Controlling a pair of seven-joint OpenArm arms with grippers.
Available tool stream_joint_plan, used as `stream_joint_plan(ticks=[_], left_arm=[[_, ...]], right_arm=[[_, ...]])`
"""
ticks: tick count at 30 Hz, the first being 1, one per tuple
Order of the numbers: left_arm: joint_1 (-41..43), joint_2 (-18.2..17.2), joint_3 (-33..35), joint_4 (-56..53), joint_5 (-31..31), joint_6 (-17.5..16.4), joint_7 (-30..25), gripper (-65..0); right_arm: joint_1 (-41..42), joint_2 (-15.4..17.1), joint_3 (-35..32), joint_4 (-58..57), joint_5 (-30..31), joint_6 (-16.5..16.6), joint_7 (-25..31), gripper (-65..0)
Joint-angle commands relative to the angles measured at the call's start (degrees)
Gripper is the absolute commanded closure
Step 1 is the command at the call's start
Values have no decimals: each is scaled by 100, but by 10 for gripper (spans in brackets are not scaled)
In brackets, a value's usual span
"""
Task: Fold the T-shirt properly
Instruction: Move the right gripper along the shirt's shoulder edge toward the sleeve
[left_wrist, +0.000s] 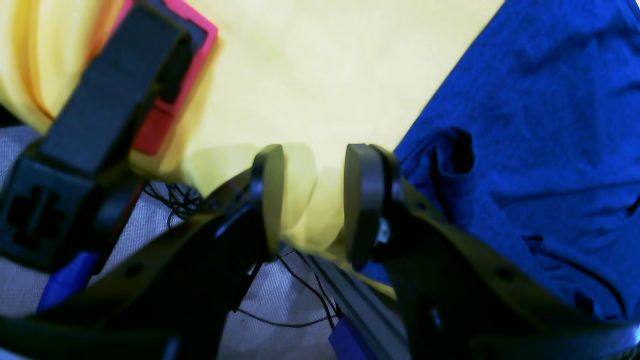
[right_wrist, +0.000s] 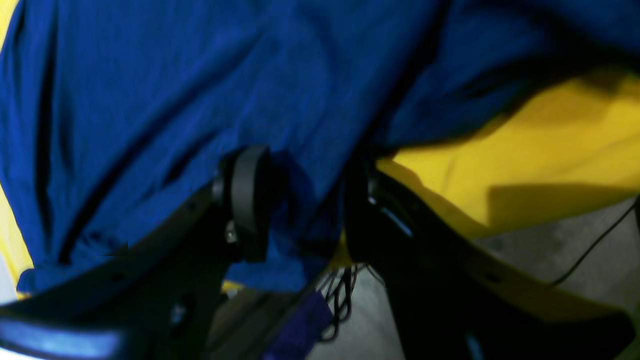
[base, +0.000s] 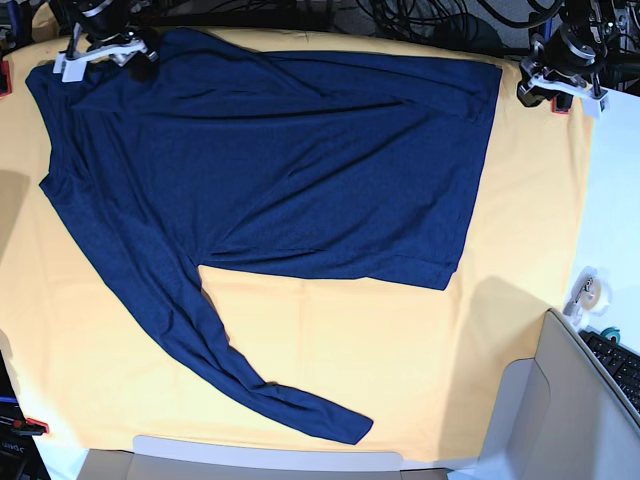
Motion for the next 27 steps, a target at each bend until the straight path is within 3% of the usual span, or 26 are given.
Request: stream_joint_plan(ticks=[1,19,21,24,27], left_arm=[[-6,-67,-32,75,8,-33,-57,-203],[-103,-6,143,75,237,-33,-75,-203],[-103,-6,143,75,237,-33,-84,-203],[-103,3,143,75,237,-33,-84,-203],[-103,3,143,75,237,-33,-84,-203]], right_arm=[[-59,33,-50,93,53,45,69,-238],[-306,42,-120,120,53,45,77,-233],[-279,42,-120,120,53,45,77,-191],[-183,42,-111,120,53,45,77,-70],[-51,42,-120,120,79,45,60,-39]])
